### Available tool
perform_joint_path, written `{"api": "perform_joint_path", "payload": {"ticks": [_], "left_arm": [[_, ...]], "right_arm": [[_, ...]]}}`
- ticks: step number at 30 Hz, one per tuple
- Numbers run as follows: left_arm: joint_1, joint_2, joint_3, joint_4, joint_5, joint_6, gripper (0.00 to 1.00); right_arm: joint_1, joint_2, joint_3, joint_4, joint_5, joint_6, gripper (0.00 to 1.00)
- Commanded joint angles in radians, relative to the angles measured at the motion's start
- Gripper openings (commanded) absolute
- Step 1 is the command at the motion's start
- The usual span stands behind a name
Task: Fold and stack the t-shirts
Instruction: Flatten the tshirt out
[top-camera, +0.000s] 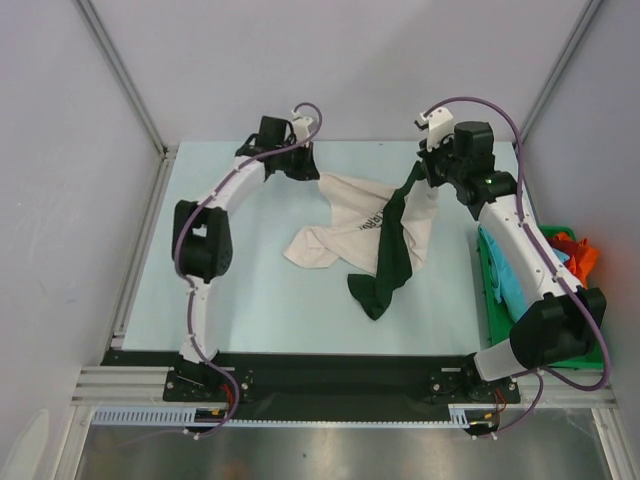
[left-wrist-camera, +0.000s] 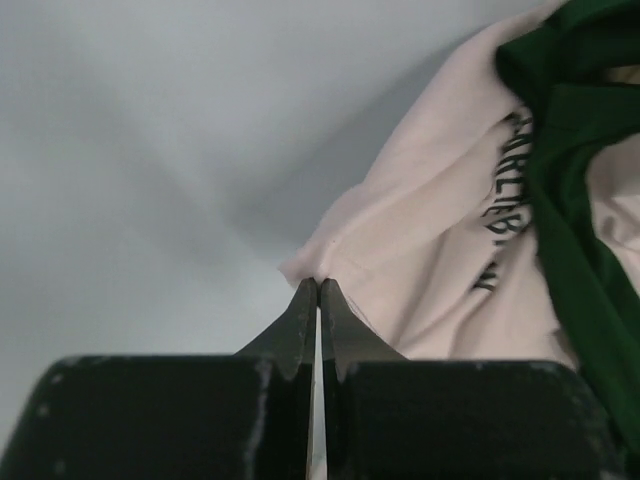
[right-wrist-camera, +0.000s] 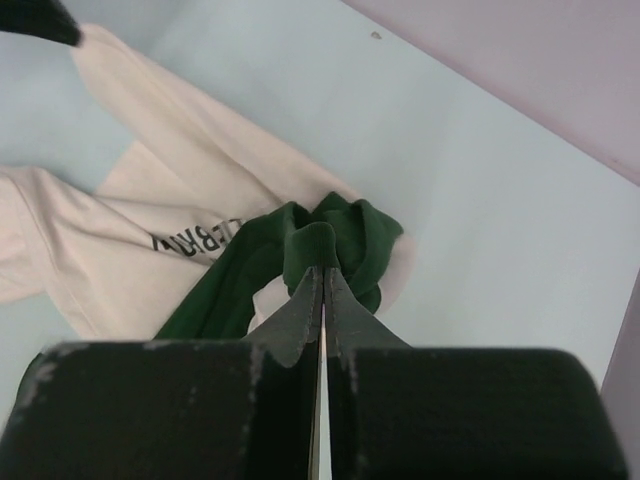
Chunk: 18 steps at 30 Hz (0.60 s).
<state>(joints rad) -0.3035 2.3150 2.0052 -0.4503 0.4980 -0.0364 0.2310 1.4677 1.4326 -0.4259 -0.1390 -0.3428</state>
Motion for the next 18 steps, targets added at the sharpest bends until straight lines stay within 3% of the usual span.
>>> {"api": "perform_joint_path", "payload": {"ticks": [1,7,12,16,18], "left_arm": [[0.010,-0.273,-0.075,0.025,-0.032,0.095,0.00],[0.032,-0.577,-0.177,0.044,-0.127,0.167,0.00],[0.046,-0.756,-0.146,0.009,-0.206,0.213,0.00],[0.047,-0.836,-0.125,-0.030,-0.233,0.294,0.00],[0.047,-0.862,-0.166,-0.062,-0.239,0.320,0.01]], "right_arm": [[-0.007,-0.024,0.020,0.111,0.016,-0.022,0.00],[-0.028,0.066,0.170,0.167,-0.023,-0.010,0.00],[-0.038,0.100,0.291,0.168,-0.073,0.042,0.00],[-0.038,0.080,0.284,0.150,-0.093,0.045,0.00],[-0.038,0.057,0.203,0.138,-0.094,0.025,0.00]]}}
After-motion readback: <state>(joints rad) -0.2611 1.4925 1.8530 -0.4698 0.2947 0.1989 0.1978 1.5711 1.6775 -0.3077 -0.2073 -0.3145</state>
